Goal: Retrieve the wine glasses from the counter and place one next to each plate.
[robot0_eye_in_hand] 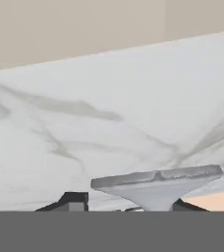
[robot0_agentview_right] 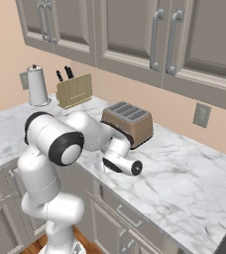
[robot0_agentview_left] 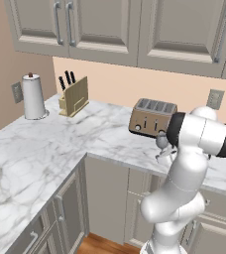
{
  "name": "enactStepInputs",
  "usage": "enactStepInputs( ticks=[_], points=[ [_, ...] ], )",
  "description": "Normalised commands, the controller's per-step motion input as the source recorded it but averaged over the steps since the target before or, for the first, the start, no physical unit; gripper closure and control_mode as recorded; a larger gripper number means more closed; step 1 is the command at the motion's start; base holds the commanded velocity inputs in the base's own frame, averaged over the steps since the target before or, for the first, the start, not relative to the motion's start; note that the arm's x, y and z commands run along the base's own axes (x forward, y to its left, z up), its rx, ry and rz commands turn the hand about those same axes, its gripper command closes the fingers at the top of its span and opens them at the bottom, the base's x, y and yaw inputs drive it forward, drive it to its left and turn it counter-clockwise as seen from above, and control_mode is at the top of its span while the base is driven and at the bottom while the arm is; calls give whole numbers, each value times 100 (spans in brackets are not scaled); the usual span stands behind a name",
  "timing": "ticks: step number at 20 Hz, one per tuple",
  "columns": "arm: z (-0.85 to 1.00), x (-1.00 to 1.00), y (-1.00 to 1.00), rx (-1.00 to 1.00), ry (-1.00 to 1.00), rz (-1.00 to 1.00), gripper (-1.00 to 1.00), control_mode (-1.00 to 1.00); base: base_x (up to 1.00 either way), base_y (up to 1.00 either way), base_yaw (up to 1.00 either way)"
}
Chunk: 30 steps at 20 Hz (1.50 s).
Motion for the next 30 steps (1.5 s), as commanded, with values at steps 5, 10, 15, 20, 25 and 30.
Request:
enactStepInputs(
  ticks=[5,10,15,20,25,30],
  points=[
    [-11,0,0,0,-15,1,100,-100,0,0,0],
    [54,-20,0,1,-28,0,100,-100,0,0,0],
    [73,-30,7,9,-3,0,100,-100,0,0,0],
    [71,-38,19,9,3,0,100,-100,0,0,0],
    [60,-53,31,5,1,0,100,-100,0,0,0],
    [55,-53,46,8,1,0,100,-100,0,0,0]
  ],
)
